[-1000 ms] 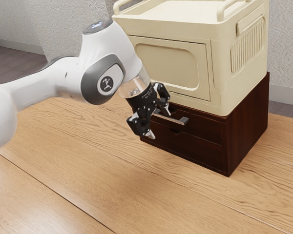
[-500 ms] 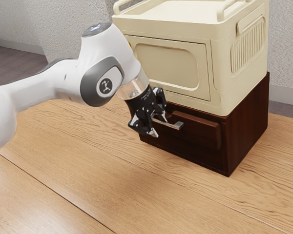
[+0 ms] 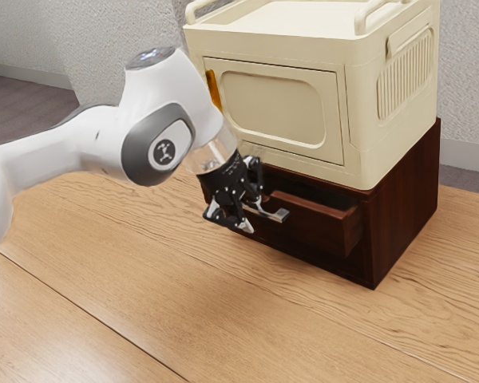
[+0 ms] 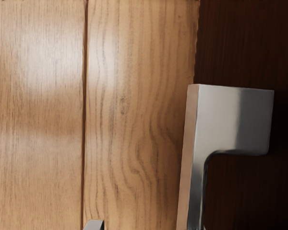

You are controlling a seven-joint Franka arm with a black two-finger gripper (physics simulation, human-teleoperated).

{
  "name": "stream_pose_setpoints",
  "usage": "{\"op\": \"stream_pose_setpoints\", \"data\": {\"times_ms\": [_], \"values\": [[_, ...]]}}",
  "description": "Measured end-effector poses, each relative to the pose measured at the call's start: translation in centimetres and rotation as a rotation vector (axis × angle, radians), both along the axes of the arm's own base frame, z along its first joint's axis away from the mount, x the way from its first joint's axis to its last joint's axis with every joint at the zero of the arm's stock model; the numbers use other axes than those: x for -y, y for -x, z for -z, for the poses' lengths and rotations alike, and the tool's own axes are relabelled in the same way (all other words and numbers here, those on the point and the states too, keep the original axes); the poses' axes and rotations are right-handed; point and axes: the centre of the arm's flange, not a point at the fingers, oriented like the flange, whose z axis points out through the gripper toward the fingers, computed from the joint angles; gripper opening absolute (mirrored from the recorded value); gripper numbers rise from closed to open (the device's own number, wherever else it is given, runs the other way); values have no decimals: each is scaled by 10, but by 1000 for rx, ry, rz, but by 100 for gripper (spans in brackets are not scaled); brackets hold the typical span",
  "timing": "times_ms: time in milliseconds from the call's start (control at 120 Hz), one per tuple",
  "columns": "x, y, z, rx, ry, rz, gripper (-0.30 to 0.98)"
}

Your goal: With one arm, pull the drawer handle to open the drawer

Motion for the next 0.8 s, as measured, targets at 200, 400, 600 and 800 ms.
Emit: {"op": "stream_pose_setpoints", "data": {"times_ms": [200, 400, 600, 800], "values": [[0, 21, -4, 0, -10, -4, 14], [1, 39, -6, -4, -17, -8, 14], [-3, 54, -8, -4, -23, -18, 15], [-2, 65, 3, -9, -27, -22, 18]]}}
